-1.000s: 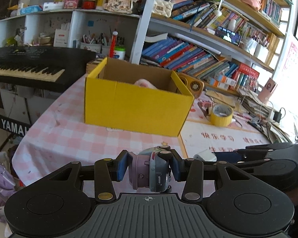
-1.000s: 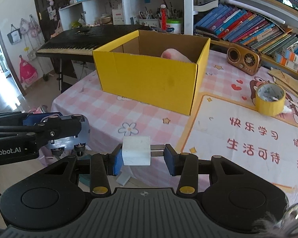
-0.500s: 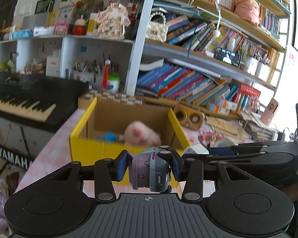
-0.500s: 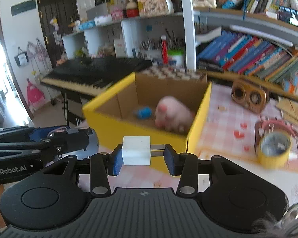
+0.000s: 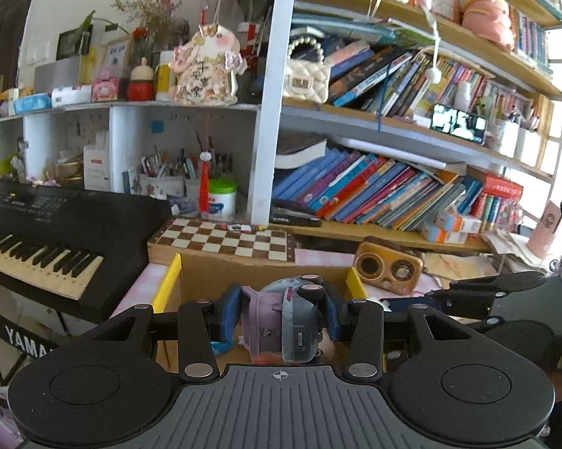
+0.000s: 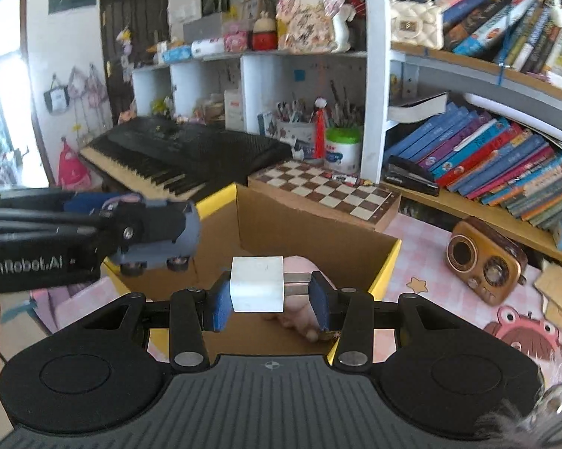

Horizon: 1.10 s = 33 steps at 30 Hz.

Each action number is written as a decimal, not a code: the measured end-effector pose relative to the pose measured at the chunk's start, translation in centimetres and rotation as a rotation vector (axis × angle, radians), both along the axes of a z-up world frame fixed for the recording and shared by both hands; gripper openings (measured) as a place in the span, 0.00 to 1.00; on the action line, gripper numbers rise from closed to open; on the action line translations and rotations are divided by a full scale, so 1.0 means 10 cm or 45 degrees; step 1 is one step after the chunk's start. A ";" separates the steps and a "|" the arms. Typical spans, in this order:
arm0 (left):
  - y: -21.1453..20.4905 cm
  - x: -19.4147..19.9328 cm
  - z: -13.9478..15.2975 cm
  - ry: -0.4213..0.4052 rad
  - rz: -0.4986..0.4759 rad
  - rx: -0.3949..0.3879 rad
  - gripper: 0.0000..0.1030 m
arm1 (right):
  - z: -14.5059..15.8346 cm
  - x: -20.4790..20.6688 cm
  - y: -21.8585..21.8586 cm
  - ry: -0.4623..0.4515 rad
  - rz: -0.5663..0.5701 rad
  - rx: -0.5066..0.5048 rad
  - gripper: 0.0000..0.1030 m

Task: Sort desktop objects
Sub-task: 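Carry the toy car and white plug over the yellow box with both tools, then open the left tool to drop the car while the right tool releases the plug into the box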

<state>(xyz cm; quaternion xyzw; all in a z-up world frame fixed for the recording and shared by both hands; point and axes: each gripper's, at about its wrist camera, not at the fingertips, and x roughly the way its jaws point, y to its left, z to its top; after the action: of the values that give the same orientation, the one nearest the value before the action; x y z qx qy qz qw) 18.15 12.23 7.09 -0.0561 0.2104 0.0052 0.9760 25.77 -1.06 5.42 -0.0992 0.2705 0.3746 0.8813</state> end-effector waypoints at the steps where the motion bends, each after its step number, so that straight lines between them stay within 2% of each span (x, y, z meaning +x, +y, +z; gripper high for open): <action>1: 0.00 0.05 -0.02 0.010 0.002 0.003 0.42 | -0.02 0.04 0.02 0.006 0.011 -0.016 0.39; 10: -0.02 0.45 -0.22 0.131 0.020 0.033 0.42 | -0.29 0.39 0.27 0.054 0.171 -0.221 0.39; 15: 0.02 0.64 -0.35 0.219 0.016 0.030 0.42 | -0.39 0.50 0.46 0.025 0.247 -0.354 0.39; 24: 0.12 0.82 -0.57 0.357 0.041 0.024 0.42 | -0.63 0.66 0.72 0.061 0.366 -0.575 0.39; 28: 0.15 0.87 -0.65 0.409 0.047 0.019 0.43 | -0.72 0.66 0.80 0.068 0.413 -0.651 0.39; 33: 0.17 0.88 -0.73 0.453 0.034 0.011 0.43 | -0.78 0.66 0.82 0.079 0.427 -0.681 0.39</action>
<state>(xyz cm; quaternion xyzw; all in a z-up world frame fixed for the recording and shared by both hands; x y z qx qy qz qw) 26.99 13.94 -0.17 -0.0530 0.3790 0.0288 0.9234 32.39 7.14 -2.39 -0.3592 0.3661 0.4330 0.7412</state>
